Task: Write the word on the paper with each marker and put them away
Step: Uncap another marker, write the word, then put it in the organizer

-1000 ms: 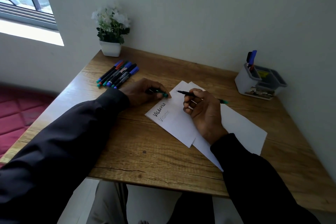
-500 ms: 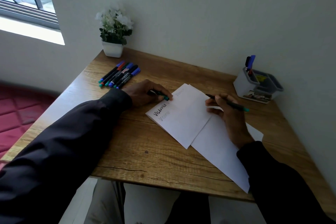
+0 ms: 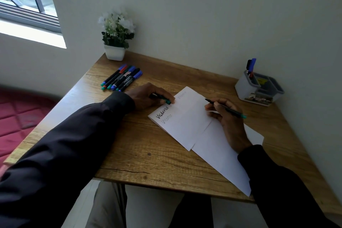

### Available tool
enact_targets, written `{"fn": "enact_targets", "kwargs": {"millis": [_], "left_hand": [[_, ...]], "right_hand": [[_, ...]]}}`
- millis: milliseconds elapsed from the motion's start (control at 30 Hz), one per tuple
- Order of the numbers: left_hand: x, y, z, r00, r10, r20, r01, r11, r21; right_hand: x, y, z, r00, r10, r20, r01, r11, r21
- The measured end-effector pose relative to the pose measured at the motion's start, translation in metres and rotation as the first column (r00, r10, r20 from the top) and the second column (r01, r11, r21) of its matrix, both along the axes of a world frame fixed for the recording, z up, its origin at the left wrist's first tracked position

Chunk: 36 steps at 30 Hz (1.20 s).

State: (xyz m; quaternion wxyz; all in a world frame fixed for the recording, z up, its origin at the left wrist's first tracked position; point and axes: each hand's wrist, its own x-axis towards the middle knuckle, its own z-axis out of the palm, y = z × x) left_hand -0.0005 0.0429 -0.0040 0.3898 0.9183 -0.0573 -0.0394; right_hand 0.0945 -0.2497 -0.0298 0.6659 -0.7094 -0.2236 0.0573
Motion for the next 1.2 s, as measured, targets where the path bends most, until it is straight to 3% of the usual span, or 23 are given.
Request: {"fn": "enact_targets", "kwargs": {"millis": [433, 667, 800, 1000, 1200], "left_hand": [[-0.001, -0.001, 0.001, 1.000, 0.004, -0.011, -0.004, 1.000, -0.012], [-0.005, -0.002, 0.002, 0.982, 0.101, 0.159, -0.093, 0.994, -0.054], [-0.014, -0.005, 0.000, 0.954, 0.181, 0.238, -0.130, 0.968, -0.216], [-0.039, -0.023, 0.005, 0.933, 0.268, 0.239, -0.116, 0.855, -0.506], [-0.054, -0.042, 0.007, 0.940, 0.284, 0.190, -0.140, 0.826, -0.546]], "right_hand": [[-0.006, 0.008, 0.001, 0.998, -0.020, -0.062, 0.026, 0.996, 0.090], [-0.014, 0.005, 0.018, 0.998, 0.045, 0.049, -0.051, 0.989, 0.137], [-0.031, 0.004, 0.025, 0.985, 0.139, 0.106, -0.151, 0.982, 0.110], [-0.051, 0.010, 0.030, 0.973, 0.209, 0.097, -0.221, 0.964, 0.146], [-0.062, 0.015, 0.034, 0.933, 0.357, 0.039, -0.355, 0.899, 0.257]]}}
